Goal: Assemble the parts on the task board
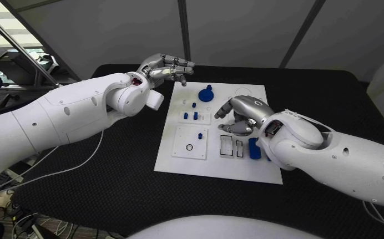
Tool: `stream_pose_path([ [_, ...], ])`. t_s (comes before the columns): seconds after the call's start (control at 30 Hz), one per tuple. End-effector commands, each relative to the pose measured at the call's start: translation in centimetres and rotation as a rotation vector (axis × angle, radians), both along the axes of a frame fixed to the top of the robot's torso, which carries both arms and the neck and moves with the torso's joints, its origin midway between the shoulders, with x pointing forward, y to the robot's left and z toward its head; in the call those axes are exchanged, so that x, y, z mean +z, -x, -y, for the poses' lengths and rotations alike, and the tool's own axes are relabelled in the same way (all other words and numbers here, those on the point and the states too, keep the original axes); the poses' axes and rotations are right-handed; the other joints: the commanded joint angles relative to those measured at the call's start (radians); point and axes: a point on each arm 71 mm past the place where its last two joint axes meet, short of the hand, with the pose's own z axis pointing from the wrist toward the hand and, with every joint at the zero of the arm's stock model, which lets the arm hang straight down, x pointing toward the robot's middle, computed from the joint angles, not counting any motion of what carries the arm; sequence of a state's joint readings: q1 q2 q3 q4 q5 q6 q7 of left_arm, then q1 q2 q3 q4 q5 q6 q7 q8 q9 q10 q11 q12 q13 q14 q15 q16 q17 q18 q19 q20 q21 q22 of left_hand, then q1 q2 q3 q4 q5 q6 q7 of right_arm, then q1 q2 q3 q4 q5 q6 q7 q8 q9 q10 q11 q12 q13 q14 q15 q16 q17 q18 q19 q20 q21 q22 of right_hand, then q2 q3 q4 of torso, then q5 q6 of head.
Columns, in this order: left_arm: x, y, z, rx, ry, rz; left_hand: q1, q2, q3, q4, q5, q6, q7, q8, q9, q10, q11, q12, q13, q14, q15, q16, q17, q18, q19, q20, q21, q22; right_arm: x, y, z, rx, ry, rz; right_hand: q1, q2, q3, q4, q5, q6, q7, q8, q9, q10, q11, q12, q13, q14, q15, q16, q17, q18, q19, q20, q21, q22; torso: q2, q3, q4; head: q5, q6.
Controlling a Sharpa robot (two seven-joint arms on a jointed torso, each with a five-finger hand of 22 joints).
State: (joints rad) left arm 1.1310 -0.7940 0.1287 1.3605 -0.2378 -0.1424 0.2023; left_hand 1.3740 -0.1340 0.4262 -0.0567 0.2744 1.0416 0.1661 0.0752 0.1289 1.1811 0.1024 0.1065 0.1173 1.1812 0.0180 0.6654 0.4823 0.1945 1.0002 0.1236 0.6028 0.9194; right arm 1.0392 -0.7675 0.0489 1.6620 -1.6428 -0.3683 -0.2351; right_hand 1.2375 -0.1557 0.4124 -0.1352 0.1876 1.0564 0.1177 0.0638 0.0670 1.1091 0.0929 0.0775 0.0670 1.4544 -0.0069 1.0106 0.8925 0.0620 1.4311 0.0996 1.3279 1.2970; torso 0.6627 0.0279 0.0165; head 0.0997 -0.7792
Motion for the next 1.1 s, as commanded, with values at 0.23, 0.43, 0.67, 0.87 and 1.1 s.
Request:
stream_pose_path([
  [0.23,-0.1,0.0,0.1,-0.014,0.005,-0.005,-0.002,0.011,-0.004,-0.004,0.001,0.0,0.008,-0.005,-0.001,-0.006,0.002,-0.004,0.002,0.004,0.005,-0.004,-0.001,-0.013,-0.007,0.0,-0.006,-0.001,0.9,-2.1,3.3,-0.11,0.086,-0.024,0.025,-0.021,-0.066,0.004,-0.036,-0.015,-0.02,-0.001,-0.002,-0.057,0.003,-0.007,-0.004,-0.001,0.011,-0.014,-0.029,0.022,-0.024,0.006,-0.048,-0.057,0.001,0.0001,-0.0002,-0.021,0.016],
  [0.43,-0.1,0.1,0.1,-0.015,0.004,-0.007,-0.004,0.013,-0.006,-0.002,0.001,0.0,0.008,-0.006,-0.001,-0.007,0.002,-0.005,0.003,0.005,0.005,-0.008,-0.002,-0.013,-0.008,0.001,-0.008,-0.003,0.4,-2.8,4.1,-0.124,0.154,-0.062,0.076,-0.016,-0.147,0.041,-0.053,-0.028,-0.031,0.0,-0.002,-0.115,0.014,-0.001,-0.002,-0.002,0.018,-0.015,-0.045,0.027,-0.03,0.015,-0.074,-0.084,0.002,-0.0011,0.0016,-0.027,0.018],
  [0.67,-0.2,0.1,0.0,-0.014,0.003,-0.007,-0.004,0.013,-0.006,-0.002,0.001,0.0,0.008,-0.006,-0.001,-0.007,0.002,-0.005,0.003,0.005,0.005,-0.008,-0.002,-0.013,-0.008,0.001,-0.008,-0.003,-0.1,-3.1,4.0,-0.121,0.204,-0.097,0.093,-0.002,-0.151,0.053,-0.053,-0.024,-0.025,0.001,-0.001,-0.1,0.01,0.017,0.0,0.005,0.015,0.009,-0.025,0.024,-0.021,0.014,-0.064,-0.073,0.002,-0.0002,0.0007,-0.025,0.015],
  [0.87,-0.2,0.1,0.0,-0.011,0.002,-0.007,-0.004,0.013,-0.006,-0.002,0.001,0.0,0.008,-0.006,-0.001,-0.007,0.002,-0.005,0.003,0.005,0.005,-0.008,-0.002,-0.013,-0.008,0.001,-0.008,-0.003,-0.3,-3.1,3.8,-0.109,0.225,-0.116,0.094,0.019,-0.142,0.06,-0.053,-0.013,-0.016,0.002,-0.001,-0.048,-0.002,0.047,0.002,0.012,0.007,0.037,-0.004,0.018,-0.005,0.007,-0.039,-0.045,0.002,0.0,0.0008,-0.023,0.012],
  [1.1,-0.2,0.1,-0.1,-0.01,0.002,-0.007,-0.004,0.013,-0.006,-0.002,0.001,0.0,0.008,-0.006,-0.001,-0.007,0.002,-0.005,0.003,0.005,0.005,-0.008,-0.002,-0.013,-0.008,0.001,-0.008,-0.003,-0.2,-3.0,3.3,-0.08,0.2,-0.112,0.079,0.042,-0.1,0.066,-0.047,0.015,-0.002,0.004,0.0,0.041,-0.024,0.057,-0.001,0.024,-0.012,0.093,0.045,0.004,0.025,-0.009,0.015,0.014,0.002,0.0007,-0.0005,-0.022,0.011],
])
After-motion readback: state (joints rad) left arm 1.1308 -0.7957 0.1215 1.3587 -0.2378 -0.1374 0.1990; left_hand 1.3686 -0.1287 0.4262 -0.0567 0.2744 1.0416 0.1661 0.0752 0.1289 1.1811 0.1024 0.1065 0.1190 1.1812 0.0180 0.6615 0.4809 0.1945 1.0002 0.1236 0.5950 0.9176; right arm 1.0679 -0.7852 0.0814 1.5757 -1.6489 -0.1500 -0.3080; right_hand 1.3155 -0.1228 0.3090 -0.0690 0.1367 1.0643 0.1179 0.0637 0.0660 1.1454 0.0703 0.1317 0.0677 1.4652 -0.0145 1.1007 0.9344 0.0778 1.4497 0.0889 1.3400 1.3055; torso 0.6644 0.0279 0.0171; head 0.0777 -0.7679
